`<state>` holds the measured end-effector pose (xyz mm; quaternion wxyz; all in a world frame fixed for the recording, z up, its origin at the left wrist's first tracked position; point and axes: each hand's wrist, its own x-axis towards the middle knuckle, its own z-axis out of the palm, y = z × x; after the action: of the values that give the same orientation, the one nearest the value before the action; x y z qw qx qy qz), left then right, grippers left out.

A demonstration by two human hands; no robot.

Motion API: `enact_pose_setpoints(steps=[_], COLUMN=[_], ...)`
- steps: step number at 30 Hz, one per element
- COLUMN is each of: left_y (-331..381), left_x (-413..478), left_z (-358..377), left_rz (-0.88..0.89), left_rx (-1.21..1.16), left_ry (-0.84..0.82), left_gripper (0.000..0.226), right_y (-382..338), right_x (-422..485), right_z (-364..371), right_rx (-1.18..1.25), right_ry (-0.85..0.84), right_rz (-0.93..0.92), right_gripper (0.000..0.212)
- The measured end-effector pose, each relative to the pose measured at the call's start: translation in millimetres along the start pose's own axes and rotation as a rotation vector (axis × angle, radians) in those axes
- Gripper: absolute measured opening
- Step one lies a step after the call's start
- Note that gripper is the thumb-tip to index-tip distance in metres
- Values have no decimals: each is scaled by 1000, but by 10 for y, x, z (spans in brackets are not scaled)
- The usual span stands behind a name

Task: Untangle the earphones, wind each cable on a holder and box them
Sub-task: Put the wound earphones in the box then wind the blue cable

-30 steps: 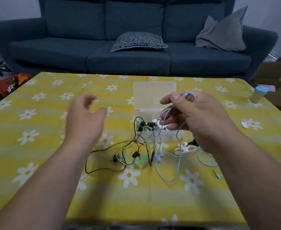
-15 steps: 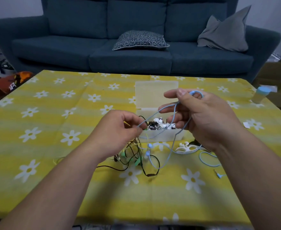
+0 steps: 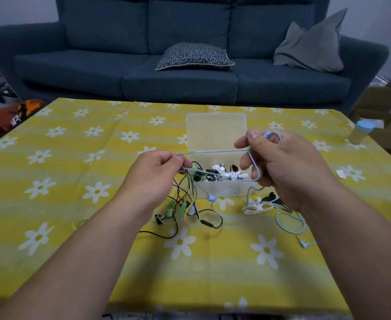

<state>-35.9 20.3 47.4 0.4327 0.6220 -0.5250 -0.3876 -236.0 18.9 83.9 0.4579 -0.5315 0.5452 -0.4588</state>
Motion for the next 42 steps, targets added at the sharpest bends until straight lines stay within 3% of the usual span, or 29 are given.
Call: enact_pose_setpoints(steps=[5, 10, 14, 17, 23, 25, 28, 29, 32, 34, 39, 42], left_y=[-44, -46, -3, -37, -188, -127, -26, -27, -128, -186, -252, -241], left_x=[26, 37, 48, 113, 175, 142, 124, 132, 195, 218, 193, 193], left_z=[-18, -63, -58, -150, -285, -254, -210, -222, -303, -335, -285, -275], left_rz=[73, 165, -72, -145, 44, -42, -318, -336, -176, -88, -50, -27], left_rx=[95, 111, -307, -434, 16, -61, -473, -529, -356, -192, 15, 2], left_ry=[94, 228, 137, 139, 300, 245, 38, 45, 237, 285, 89, 42], left_gripper=[32, 30, 35, 21, 44, 54, 53, 49, 30, 33, 47, 59], right_y=[-24, -16, 31, 22, 34, 31, 37, 38, 45, 41, -12, -37], right_x=[-4, -68, -49, -29, 23, 43, 63, 64, 77, 89, 60, 90], right_z=[-32, -25, -44, -110, -163, -143, -149, -161, -201, -214, -195, -217], right_rx=[63, -425, -656, -722, -567, -487, -389, -382, -391, -315, -97, -72], right_ry=[-139, -337, -307, -307, -32, -12, -53, -69, -74, -55, -127, -35], right_rz=[29, 18, 27, 38, -15, 20, 105, 131, 164, 164, 117, 92], right_gripper=[30, 13, 12, 13, 28, 40, 54, 58, 60, 53, 44, 51])
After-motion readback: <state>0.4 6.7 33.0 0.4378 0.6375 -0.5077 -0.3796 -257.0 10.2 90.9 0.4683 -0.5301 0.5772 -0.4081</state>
